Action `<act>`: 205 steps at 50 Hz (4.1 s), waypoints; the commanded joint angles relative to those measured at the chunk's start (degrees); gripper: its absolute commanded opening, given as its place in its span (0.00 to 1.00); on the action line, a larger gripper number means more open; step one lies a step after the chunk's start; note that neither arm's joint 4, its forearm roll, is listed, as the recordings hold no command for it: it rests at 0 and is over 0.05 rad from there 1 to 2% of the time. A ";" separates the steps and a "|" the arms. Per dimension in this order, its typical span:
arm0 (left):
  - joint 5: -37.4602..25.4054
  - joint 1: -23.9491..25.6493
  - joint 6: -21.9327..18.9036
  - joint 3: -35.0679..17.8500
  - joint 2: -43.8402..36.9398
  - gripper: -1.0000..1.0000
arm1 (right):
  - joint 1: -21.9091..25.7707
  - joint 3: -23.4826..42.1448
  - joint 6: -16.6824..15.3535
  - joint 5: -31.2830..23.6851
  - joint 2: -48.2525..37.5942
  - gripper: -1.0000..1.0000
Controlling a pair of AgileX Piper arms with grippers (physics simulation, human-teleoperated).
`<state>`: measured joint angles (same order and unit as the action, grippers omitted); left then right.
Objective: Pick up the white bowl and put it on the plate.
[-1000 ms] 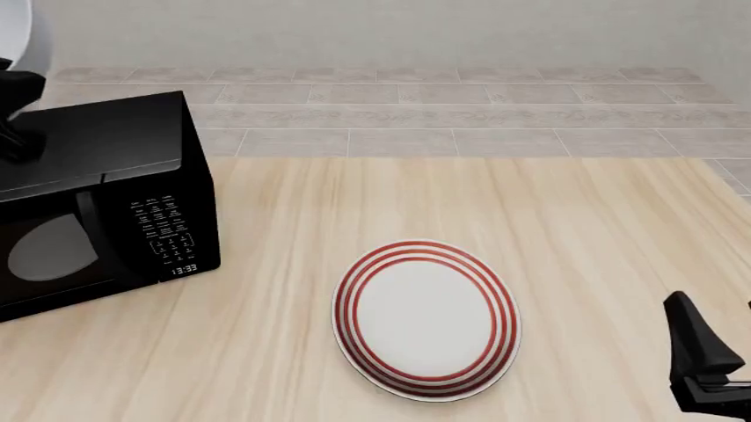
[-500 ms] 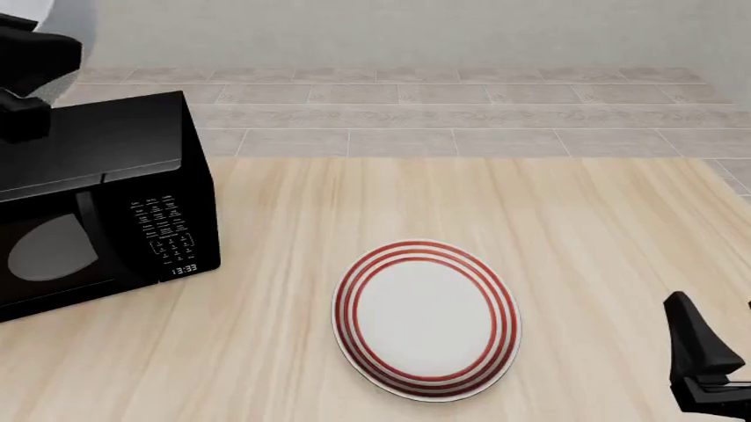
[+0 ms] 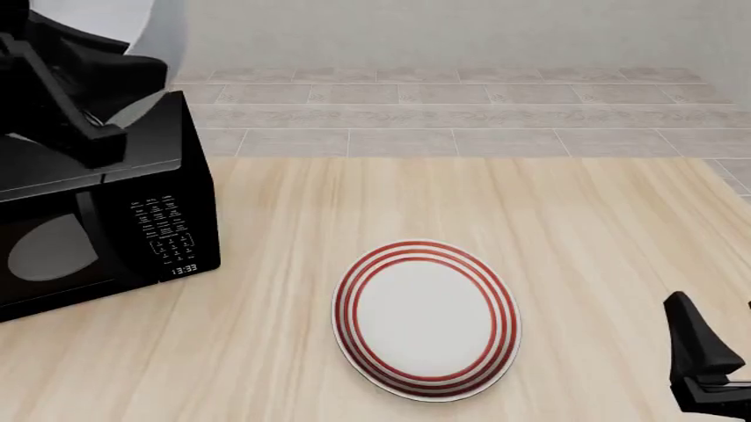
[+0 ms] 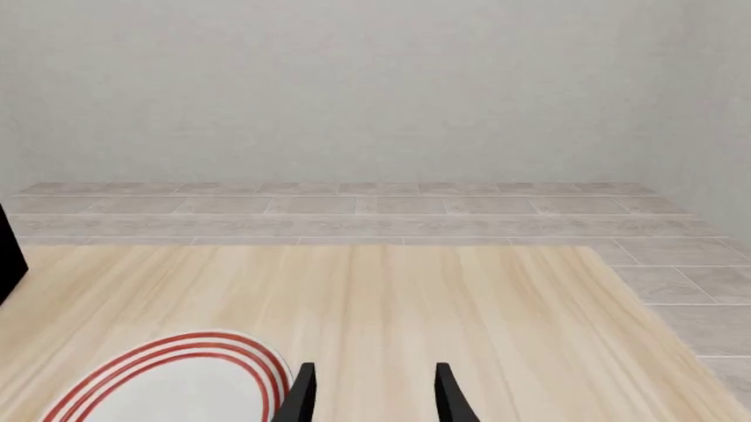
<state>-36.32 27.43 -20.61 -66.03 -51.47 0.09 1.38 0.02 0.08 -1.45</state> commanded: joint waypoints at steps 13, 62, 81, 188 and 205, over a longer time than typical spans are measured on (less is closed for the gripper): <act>4.15 8.22 -0.64 2.50 -3.02 0.00 | -0.03 -0.54 -0.06 0.65 -0.15 1.00; 12.04 20.85 -1.32 9.70 -9.68 0.00 | -0.03 -0.54 -0.06 0.65 -0.15 1.00; 14.25 27.00 -0.97 11.84 -11.03 0.00 | -0.02 -0.54 -0.05 0.65 -0.15 1.00; 28.31 35.19 6.52 17.27 -22.83 0.00 | -0.03 -0.54 -0.07 0.65 -0.16 1.00; 29.77 34.81 7.08 17.49 -24.33 0.00 | -0.03 -0.54 -0.07 0.65 -0.16 1.00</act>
<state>-7.80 62.28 -13.58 -48.37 -74.97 0.09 1.38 0.02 0.08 -1.45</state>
